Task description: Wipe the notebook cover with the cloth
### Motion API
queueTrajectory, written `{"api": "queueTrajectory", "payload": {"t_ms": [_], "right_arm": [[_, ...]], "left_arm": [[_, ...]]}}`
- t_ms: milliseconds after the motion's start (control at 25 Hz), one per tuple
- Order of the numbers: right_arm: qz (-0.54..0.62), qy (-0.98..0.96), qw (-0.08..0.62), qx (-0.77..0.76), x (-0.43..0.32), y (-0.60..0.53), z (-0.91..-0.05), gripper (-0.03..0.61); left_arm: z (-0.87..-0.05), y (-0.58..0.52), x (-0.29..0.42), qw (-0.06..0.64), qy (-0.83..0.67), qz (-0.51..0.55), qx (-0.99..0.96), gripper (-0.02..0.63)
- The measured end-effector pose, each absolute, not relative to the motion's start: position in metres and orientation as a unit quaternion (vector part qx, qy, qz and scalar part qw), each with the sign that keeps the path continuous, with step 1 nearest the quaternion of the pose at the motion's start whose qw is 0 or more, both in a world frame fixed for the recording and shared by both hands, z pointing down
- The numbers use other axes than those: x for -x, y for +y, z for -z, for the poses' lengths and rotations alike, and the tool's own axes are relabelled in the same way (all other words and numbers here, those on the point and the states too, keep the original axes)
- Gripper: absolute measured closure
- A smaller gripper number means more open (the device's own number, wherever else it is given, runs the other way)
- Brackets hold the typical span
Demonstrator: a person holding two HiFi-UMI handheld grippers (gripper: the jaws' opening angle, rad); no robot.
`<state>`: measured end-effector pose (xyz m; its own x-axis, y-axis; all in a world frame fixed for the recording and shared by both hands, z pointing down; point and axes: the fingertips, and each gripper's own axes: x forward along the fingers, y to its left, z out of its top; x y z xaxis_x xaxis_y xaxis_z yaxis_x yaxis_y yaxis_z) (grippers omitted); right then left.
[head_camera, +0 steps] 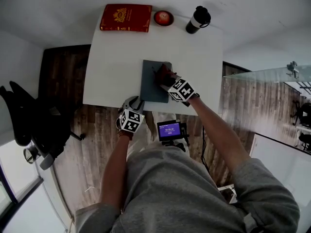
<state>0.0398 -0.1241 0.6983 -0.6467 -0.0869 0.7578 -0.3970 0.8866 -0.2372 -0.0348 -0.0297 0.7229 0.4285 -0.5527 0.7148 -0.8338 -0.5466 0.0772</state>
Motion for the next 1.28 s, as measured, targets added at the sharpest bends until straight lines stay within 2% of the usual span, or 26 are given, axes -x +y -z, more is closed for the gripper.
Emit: {"api": "queueTrajectory", "payload": {"t_ms": [600,1000,1280], "right_arm": [[-0.155,-0.894,0.407,-0.106,-0.038,-0.086,-0.697,0.505],[-0.154,-0.896,0.413,-0.057,-0.039,-0.053,-0.696,0.505],[-0.136,-0.904,0.396,-0.082,-0.039,-0.046,-0.693,0.503]], "left_arm": [[-0.723,-0.031,0.036,0.224,-0.428,-0.322,-0.814,0.505],[-0.724,-0.033,0.040,0.229,-0.438,-0.322,-0.807,0.538],[-0.724,-0.034,0.041,0.230,-0.441,-0.322,-0.805,0.538]]}}
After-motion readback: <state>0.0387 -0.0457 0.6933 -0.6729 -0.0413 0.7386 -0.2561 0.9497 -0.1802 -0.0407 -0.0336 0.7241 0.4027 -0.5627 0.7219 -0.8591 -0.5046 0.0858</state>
